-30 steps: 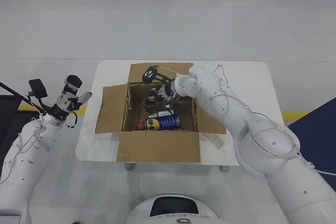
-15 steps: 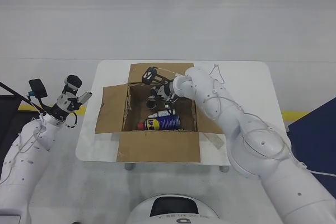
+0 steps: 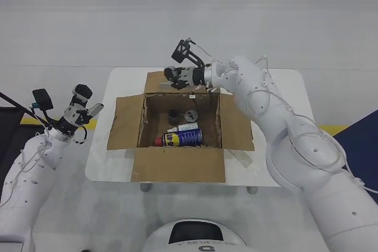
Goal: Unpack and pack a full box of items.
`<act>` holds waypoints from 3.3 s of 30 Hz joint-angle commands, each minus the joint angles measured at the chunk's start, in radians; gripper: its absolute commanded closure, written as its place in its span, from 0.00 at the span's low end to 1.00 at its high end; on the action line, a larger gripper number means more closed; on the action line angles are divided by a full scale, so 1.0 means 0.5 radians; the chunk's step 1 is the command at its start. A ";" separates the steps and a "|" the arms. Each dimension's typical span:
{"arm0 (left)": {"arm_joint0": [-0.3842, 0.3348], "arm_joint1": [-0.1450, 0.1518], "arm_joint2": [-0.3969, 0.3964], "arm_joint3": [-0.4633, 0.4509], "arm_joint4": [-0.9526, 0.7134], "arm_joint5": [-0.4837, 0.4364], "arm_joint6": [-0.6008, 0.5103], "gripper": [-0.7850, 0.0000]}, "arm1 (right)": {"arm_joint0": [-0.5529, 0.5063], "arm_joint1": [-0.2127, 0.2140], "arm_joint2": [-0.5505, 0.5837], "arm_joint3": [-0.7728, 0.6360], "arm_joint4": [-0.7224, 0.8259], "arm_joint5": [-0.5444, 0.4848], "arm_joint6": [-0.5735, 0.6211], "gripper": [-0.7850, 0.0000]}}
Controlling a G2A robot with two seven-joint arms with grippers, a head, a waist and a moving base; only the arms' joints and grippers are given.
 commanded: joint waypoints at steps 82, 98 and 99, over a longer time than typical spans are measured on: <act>-0.039 -0.071 0.222 -0.438 1.122 0.733 -0.020 0.00 | -0.800 1.185 0.745 -0.511 2.698 0.641 1.972 0.00; -0.236 -0.103 0.418 -0.216 1.449 0.594 0.065 0.00 | -0.826 1.194 0.760 -0.548 2.592 0.677 1.805 0.00; -0.245 -0.106 0.430 -0.198 1.456 0.591 0.081 0.00 | -0.843 1.202 0.779 -0.554 2.589 0.675 1.775 0.00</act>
